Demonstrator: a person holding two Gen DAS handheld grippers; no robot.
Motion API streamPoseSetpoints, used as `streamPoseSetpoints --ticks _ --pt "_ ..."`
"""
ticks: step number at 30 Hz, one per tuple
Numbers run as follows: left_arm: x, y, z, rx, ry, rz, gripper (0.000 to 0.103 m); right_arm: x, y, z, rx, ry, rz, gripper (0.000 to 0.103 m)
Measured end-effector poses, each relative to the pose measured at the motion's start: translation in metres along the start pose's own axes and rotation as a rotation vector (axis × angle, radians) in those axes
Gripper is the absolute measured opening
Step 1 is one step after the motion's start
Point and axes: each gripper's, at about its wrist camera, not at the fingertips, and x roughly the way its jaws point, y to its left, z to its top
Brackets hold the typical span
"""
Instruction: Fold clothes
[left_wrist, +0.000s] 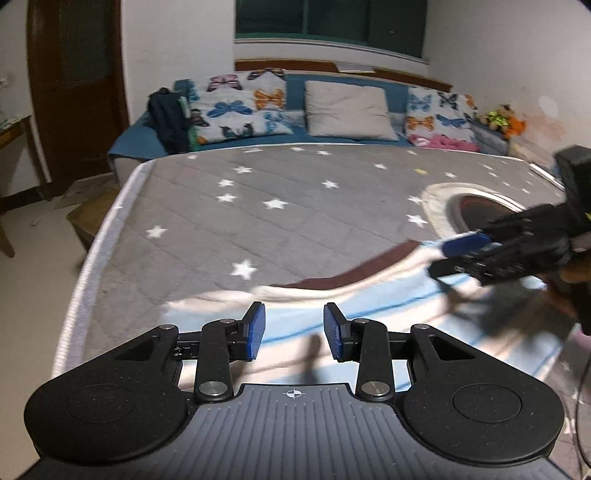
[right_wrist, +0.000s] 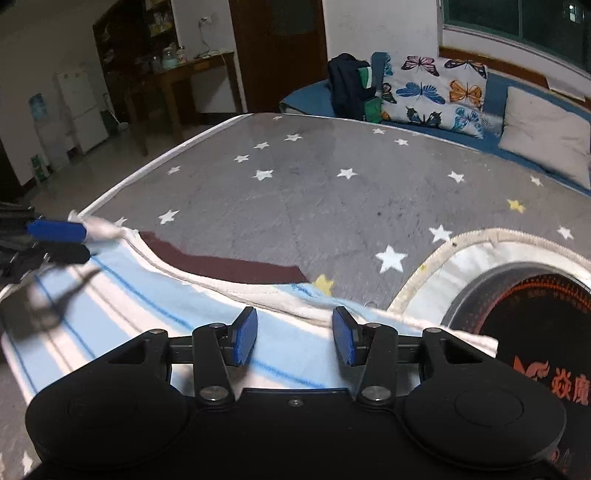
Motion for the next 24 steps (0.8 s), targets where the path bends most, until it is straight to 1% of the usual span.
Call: streamPoseSetpoints --ticks 4,9,11,16,20,22,24 --pt "0.009 -0.018 -0.001 0.022 0.009 -0.044 0.036 0.004 0.001 0.001 -0.004 -0.005 -0.022 0.052" --pt "0.032 -0.03 0.0 0.001 0.034 -0.066 0.036 0.007 0.009 -0.001 -0.038 -0.01 -0.041 0.064" --pt "0.041 -0.029 0.002 -0.013 0.043 -0.056 0.036 0.008 0.013 -0.003 -0.053 -0.013 -0.044 0.068" --pt "0.061 -0.02 0.005 -0.057 0.07 -0.014 0.036 0.009 0.015 -0.005 -0.065 -0.016 -0.041 0.072" --pt "0.063 -0.013 0.008 -0.1 0.066 -0.011 0.035 0.01 0.018 -0.006 -0.067 -0.024 -0.043 0.078" --pt "0.061 -0.014 0.009 -0.099 0.066 -0.01 0.035 0.01 0.02 -0.006 -0.066 -0.027 -0.05 0.08" --pt "0.058 -0.018 0.008 -0.083 0.062 -0.012 0.035 0.009 0.024 -0.006 -0.05 -0.036 -0.034 0.082"
